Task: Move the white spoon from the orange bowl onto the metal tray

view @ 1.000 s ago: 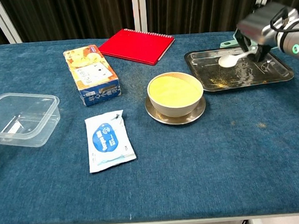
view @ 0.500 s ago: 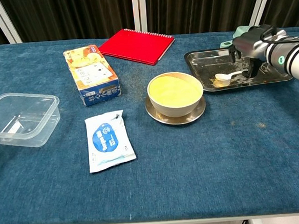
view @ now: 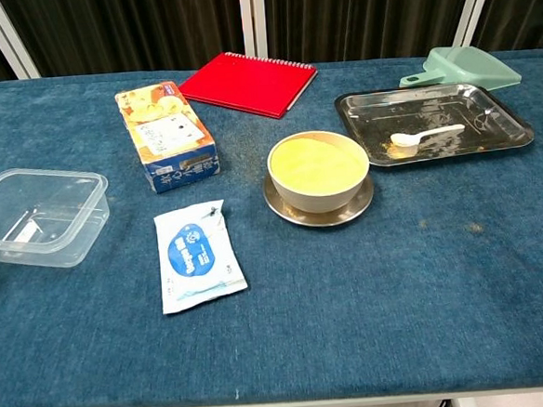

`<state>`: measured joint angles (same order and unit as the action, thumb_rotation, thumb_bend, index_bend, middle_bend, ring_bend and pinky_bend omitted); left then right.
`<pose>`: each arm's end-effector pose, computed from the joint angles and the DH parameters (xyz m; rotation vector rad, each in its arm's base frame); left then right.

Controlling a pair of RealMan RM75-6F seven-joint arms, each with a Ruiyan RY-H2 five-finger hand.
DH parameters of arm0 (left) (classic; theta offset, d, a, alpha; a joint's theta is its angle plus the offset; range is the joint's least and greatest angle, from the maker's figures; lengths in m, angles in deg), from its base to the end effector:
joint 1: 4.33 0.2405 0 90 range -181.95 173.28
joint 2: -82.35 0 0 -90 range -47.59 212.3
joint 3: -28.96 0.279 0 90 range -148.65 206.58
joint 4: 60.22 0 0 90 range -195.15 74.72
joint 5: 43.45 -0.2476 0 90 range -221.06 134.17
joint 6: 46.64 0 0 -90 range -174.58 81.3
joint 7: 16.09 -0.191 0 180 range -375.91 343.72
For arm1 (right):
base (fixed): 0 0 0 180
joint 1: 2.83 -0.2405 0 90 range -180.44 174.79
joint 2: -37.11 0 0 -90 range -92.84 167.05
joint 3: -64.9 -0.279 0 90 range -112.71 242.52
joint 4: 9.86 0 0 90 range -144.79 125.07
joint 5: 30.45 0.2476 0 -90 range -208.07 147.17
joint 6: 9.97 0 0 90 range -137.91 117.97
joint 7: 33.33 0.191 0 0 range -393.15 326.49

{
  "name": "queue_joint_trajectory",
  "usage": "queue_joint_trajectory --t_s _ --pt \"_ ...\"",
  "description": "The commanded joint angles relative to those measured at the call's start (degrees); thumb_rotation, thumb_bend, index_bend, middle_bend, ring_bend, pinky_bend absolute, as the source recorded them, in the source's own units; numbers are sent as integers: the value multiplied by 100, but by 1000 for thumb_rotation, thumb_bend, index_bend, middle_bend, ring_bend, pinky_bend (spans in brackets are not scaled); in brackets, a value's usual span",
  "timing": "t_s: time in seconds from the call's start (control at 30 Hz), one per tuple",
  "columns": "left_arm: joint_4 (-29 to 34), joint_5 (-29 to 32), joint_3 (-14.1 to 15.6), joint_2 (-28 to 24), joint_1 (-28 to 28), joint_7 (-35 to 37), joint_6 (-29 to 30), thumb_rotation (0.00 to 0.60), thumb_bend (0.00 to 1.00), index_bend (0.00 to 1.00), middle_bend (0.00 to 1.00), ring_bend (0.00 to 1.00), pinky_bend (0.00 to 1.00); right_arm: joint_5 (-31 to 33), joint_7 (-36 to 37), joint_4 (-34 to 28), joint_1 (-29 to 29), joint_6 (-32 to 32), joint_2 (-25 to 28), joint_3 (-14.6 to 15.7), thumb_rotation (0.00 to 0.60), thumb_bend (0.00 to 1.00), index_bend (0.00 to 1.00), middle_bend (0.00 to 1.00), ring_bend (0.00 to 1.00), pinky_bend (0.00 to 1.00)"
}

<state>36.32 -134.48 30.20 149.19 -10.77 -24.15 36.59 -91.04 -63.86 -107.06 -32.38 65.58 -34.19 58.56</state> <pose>-0.3094 0.2199 0.0867 -1.5530 -0.9000 -0.8981 -0.2575 -0.3687 0.0773 1.5085 -0.7346 0.7035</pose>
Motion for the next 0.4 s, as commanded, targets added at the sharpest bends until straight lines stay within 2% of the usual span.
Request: queue_joint_trajectory --t_s 0.03,0.2,0.4 --pt "-119 124 -61 50 91 -283 140 600 392 107 172 113 135 -1265 1563 -275 1071 840 593 727 600 180 154 132 8 0" --pt "-256 188 -84 149 272 -632 433 600 392 107 172 113 136 -2159 2444 272 1705 1439 495 1137 600 176 66 70 0 0" --pt "-329 42 9 221 433 -554 666 600 391 107 172 113 135 -2615 2942 780 2080 1766 189 1226 600 181 61 67 0 0"
